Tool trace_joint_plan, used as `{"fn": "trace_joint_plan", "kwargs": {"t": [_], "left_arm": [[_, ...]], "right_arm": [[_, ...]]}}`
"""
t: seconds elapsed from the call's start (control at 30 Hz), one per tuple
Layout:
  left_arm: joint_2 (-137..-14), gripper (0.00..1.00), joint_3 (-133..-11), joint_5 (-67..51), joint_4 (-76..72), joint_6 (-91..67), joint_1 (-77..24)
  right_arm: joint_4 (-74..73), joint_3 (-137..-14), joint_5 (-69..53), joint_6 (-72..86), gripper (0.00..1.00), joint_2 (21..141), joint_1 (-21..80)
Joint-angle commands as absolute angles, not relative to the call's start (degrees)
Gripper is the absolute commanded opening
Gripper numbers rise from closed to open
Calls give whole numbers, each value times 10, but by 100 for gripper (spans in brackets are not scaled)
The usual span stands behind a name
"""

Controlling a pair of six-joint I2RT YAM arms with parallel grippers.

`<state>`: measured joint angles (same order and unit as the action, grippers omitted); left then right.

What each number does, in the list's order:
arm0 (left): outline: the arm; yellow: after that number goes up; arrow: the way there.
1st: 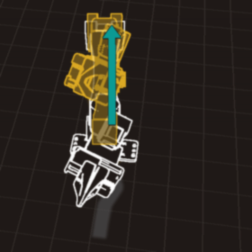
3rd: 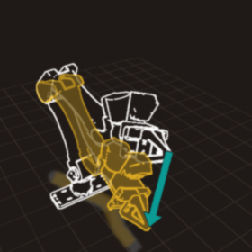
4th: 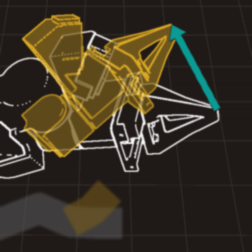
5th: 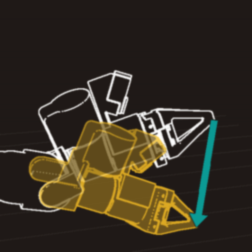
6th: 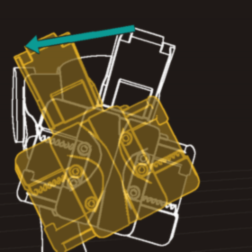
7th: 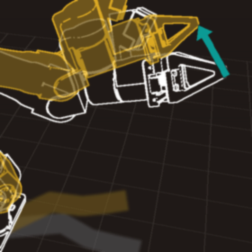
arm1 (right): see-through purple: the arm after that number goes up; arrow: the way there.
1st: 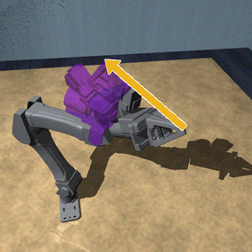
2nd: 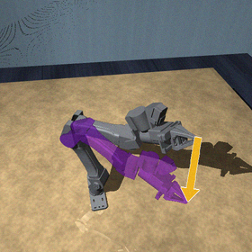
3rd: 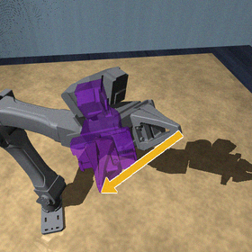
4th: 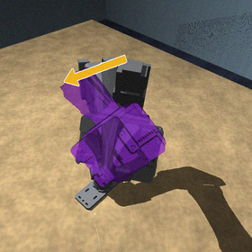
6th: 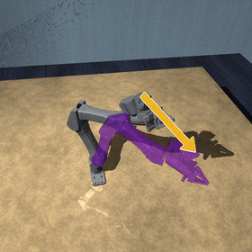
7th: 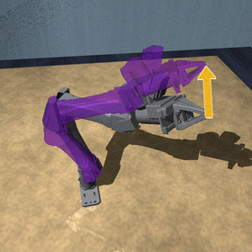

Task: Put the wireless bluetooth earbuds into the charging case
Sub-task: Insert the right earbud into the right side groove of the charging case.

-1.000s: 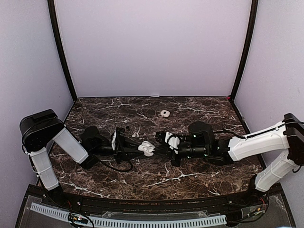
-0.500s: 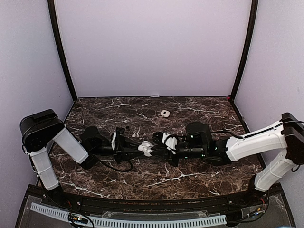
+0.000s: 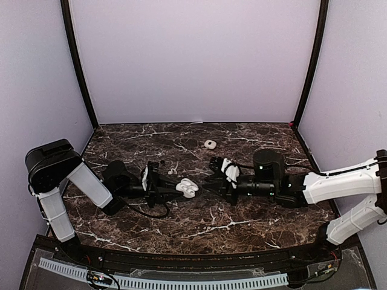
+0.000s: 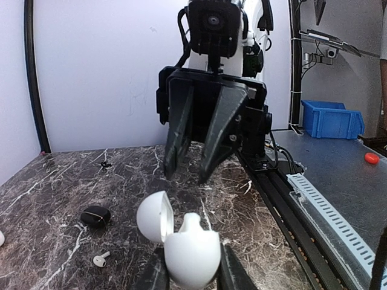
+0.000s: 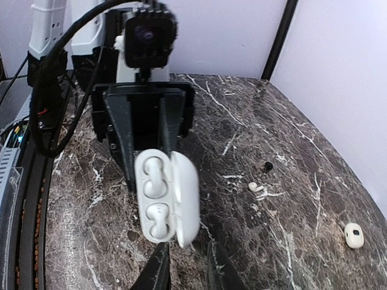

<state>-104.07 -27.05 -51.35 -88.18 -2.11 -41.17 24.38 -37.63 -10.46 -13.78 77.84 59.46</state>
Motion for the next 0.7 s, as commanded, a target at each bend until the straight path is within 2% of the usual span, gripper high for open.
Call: {"fn": "trace_joint_plan", "kwargs": {"t": [0.0,0.4,0.5,0.6,0.67], "left_arm": [[-1029,0,-273,-501,-889,-11,-415],[-1012,0,-266,-480,-874,3,-414],[-1013,0,-266,-475,-873,4,-415],[-1013,0,-267,-477,-872,3,-415],[-1012,0,-266,-476,-872,4,-414]], "right_arm": [[248,-356,-119,-99,21,735,544],[293,-315,-103,23,30,697,427],[304,-309,-88,74,39,696,408],[299,-311,-48,132,55,694,397],[305,-307,-55,150,59,690,393]]}}
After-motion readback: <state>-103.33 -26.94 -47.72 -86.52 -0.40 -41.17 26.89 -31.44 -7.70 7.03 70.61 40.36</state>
